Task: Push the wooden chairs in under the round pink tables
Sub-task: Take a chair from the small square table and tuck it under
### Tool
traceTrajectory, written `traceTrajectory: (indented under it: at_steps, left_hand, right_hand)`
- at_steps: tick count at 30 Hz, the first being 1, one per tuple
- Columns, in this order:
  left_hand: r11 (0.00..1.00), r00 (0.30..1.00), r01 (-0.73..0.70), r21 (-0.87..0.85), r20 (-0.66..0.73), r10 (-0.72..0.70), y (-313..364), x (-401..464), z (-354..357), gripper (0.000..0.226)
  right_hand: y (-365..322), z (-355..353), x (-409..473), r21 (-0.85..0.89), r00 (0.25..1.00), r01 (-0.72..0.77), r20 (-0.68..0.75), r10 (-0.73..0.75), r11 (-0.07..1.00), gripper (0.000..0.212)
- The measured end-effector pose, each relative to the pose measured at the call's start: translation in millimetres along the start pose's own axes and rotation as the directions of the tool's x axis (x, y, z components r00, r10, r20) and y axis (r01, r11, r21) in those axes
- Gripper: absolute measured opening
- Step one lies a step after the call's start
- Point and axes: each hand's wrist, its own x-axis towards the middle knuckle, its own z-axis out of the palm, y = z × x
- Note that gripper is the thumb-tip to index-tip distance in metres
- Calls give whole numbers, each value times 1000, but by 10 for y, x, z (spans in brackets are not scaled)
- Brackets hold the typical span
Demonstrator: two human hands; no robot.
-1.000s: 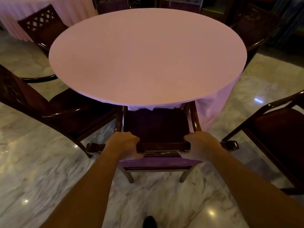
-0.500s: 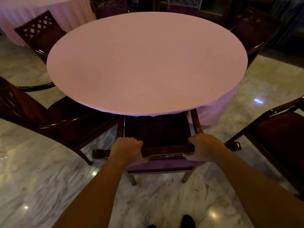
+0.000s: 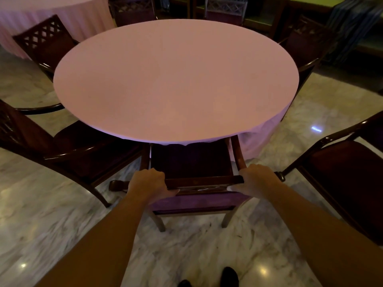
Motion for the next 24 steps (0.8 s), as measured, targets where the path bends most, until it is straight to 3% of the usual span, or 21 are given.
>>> traceTrajectory:
  at_steps: [4,9,15,24]
  left_hand:
    - [1000,999,18,16,-41,-18,-143,60,56,93]
    - [999,999,48,3,-11,-48,-231,51,9,84]
    - [994,997,78,-80,24,-77,-160,-21,-35,81]
    - [995,997,74,-68,19,-73,-100,-126,-23,77]
  right_hand:
    - [-81,33,49,-14,999,38,-29,-38,999,64]
    - [-91,96,74,16,993,86,-88,-84,996,65]
    - [-80,38,16,-13,992,121,-42,-121,993,55]
    - [-26,63,-28,-110,993,116,2,-116,987,61]
